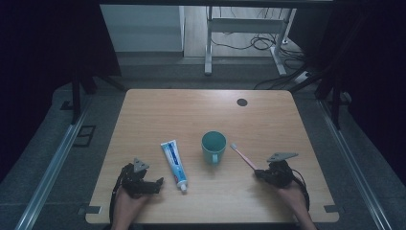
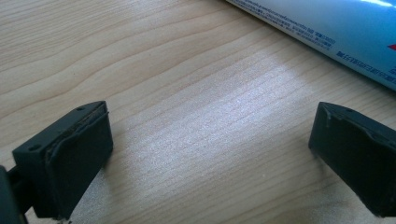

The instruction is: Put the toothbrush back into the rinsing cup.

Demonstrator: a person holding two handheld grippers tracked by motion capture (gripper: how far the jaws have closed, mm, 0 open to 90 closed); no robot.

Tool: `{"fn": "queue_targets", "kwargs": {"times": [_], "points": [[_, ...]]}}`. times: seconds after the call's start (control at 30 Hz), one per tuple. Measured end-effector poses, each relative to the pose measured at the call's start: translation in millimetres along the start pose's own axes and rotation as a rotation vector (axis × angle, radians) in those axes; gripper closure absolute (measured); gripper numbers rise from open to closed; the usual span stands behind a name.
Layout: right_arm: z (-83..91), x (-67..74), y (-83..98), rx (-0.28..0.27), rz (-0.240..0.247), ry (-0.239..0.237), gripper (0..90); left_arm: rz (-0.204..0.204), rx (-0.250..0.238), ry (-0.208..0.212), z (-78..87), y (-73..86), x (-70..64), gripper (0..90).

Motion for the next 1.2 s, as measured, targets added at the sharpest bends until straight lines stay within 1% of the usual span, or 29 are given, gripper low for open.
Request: {"fn": "queue_targets", "kwargs": {"times": [0.13, 0.27, 0.33, 0.4, 0.47, 0.5, 0.57, 0.7, 0.77, 0.97, 1.03, 1.07, 1.2], "points": [[1.0, 2.0, -0.5, 0.003, 0.009, -0.003, 88.9, 0.0, 0.0, 0.0, 0.0, 0.0, 0.0, 0.0], [5.1, 2.6, -2.7, -0.002, 0.017, 0.001, 86.5, 0.0, 0.0, 0.0, 0.0, 0.0, 0.0, 0.0], [10.1, 1.3, -4.1, -0.006, 0.025, 0.011, 83.0, 0.0, 0.0, 0.0, 0.0, 0.0, 0.0, 0.0], [12.0, 0.5, -4.1, -0.004, 0.026, 0.014, 81.5, 0.0, 0.0, 0.0, 0.0, 0.0, 0.0, 0.0], [15.2, -2.7, -4.0, -0.001, 0.026, 0.027, 78.6, 0.0, 0.0, 0.0, 0.0, 0.0, 0.0, 0.0], [17.7, -6.3, -3.4, 0.003, 0.027, 0.037, 75.4, 0.0, 0.0, 0.0, 0.0, 0.0, 0.0, 0.0], [18.9, -8.3, -3.2, 0.006, 0.022, 0.042, 74.3, 0.0, 0.0, 0.0, 0.0, 0.0, 0.0, 0.0], [23.8, -16.8, -1.3, 0.037, 0.005, 0.055, 69.8, 0.0, 0.0, 0.0, 0.0, 0.0, 0.0, 0.0], [24.1, -17.4, -1.4, 0.042, 0.005, 0.056, 69.0, 0.0, 0.0, 0.0, 0.0, 0.0, 0.0, 0.0], [21.2, -18.5, -3.9, 0.083, 0.027, 0.06, 65.8, 0.001, -0.001, 0.0, 0.0, 0.0, -0.1, 0.0], [18.9, -19.0, -6.9, 0.108, 0.03, 0.06, 65.0, 0.0, 0.001, 0.0, 0.1, 0.1, 0.0, 0.0], [18.9, -19.0, -6.9, 0.108, 0.03, 0.06, 65.0, -0.001, 0.001, 0.0, 0.1, 0.1, 0.1, 0.0], [17.4, -21.2, -12.8, 0.139, 0.037, 0.061, 65.1, 0.001, -0.001, 0.0, -0.1, -0.1, 0.0, 0.0]]}}
Point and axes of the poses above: each handheld gripper's, and its own axes: z roughly backward along the jaws, y roughly out of its underside, x roughly to its left, the point moved 10 cm from there along -z, roughly forward along the jaws, and after that the axes turned 13 degrees about y, right-handed, at the moved point
